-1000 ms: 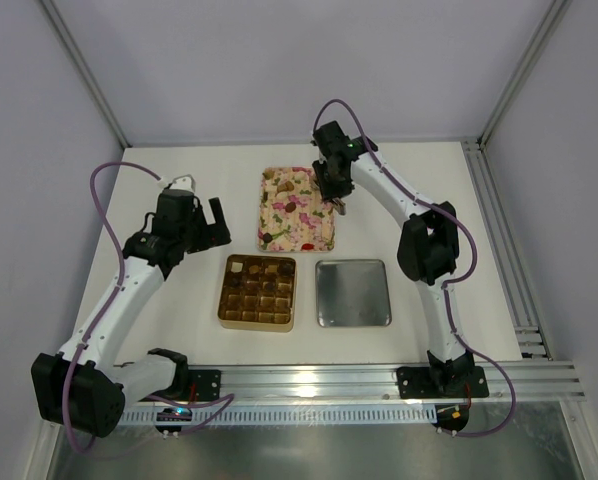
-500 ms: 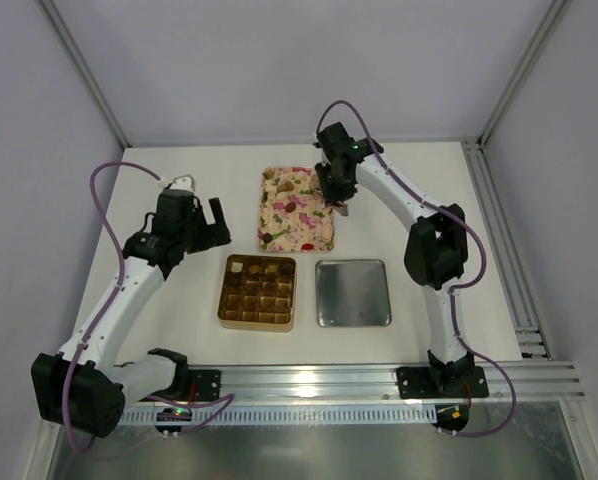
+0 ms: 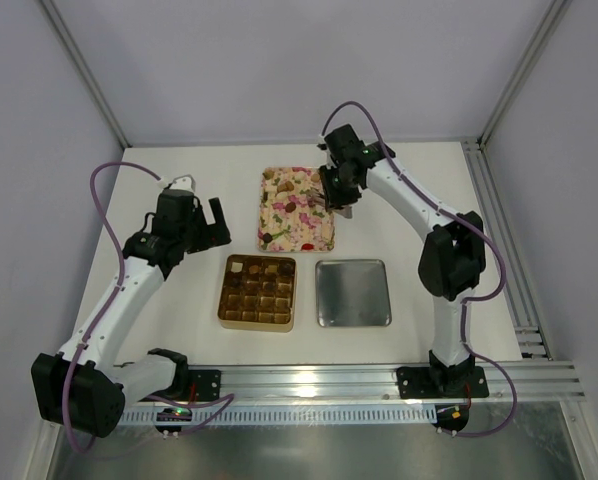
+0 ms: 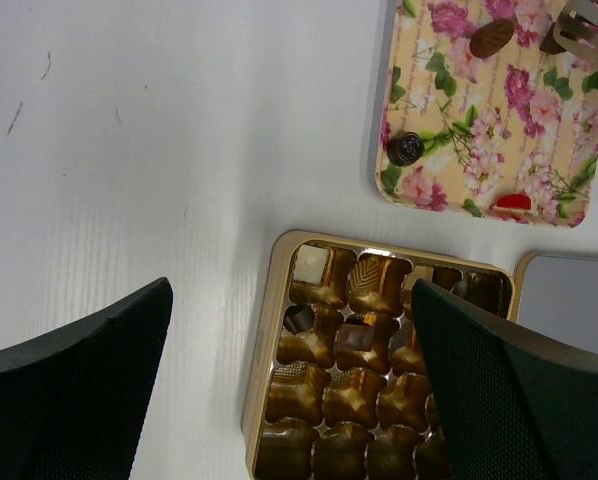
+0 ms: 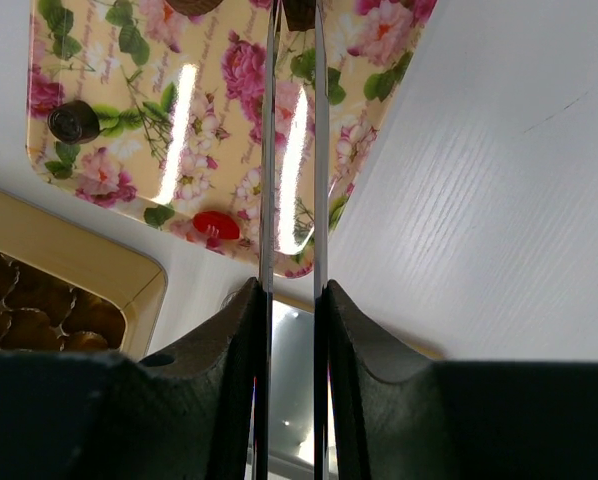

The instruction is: Pack the chocolate

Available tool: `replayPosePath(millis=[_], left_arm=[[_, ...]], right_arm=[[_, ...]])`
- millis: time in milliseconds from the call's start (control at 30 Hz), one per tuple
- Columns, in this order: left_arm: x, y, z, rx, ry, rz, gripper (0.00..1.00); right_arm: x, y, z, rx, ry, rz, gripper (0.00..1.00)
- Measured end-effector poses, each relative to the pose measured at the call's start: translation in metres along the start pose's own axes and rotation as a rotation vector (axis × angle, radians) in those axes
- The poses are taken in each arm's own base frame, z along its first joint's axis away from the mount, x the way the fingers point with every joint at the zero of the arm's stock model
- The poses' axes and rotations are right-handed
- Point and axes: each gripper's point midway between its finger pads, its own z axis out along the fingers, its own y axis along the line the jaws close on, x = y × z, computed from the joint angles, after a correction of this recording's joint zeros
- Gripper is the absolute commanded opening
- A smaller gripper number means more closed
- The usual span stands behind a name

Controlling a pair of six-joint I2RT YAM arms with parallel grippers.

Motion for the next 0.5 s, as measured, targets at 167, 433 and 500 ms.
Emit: replayPosePath(millis=[167, 433, 500], left_arm=[[0.0, 0.0, 0.0, 0.0, 0.0, 0.0, 1.0], [-0.001, 0.0, -0.001, 0.003, -0.005, -0.001, 1.0], [-0.001, 0.0, -0.001, 0.002, -0.005, -0.001, 1.0]], right_arm=[[0.004, 0.002, -0.003, -0.01, 0.003, 0.003, 0.32], [0.012, 0.007, 0.0, -0.019, 0.023, -0.006, 0.37], [0.012, 0.007, 0.0, -0.019, 0.024, -0.008, 0.39]])
